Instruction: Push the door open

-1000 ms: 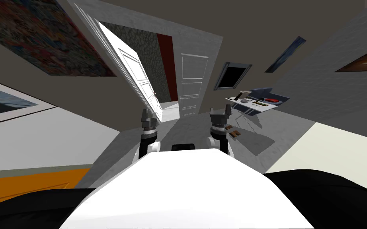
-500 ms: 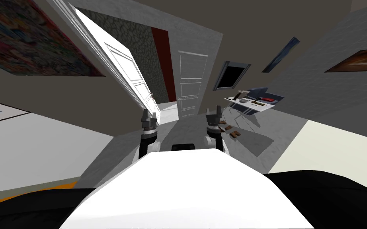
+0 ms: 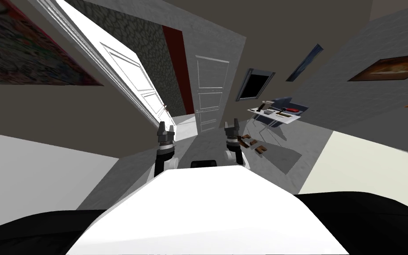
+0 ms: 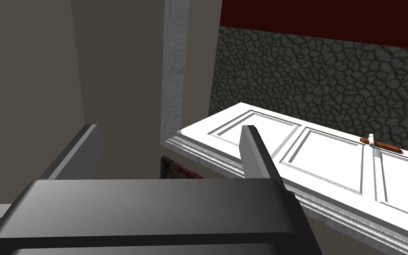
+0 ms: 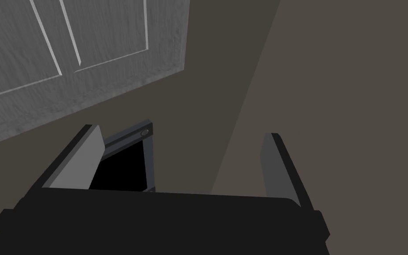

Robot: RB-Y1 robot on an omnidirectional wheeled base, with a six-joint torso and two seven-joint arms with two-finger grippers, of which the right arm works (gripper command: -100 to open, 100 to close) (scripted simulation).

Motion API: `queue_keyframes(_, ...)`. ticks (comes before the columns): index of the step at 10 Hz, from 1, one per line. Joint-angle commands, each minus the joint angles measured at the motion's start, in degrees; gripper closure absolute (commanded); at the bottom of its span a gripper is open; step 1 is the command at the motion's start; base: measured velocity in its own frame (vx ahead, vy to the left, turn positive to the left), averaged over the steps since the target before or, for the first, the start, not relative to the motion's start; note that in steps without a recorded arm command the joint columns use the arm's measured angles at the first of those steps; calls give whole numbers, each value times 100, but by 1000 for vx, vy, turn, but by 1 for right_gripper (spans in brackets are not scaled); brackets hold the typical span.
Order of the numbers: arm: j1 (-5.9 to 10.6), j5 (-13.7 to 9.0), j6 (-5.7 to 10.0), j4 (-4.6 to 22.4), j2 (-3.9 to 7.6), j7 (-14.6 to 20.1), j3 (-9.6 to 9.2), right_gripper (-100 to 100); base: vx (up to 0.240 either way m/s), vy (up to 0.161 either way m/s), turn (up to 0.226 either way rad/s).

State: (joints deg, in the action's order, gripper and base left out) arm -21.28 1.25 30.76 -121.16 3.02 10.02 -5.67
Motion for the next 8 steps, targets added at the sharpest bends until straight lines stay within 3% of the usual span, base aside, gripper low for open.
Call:
queue_keyframes(1, 108, 12, -40, 169, 14, 5, -117, -100, 135, 20, -76)
queue_keyframes(8, 610, 14, -169, 956, 109, 86, -546, -100, 113, 32, -82)
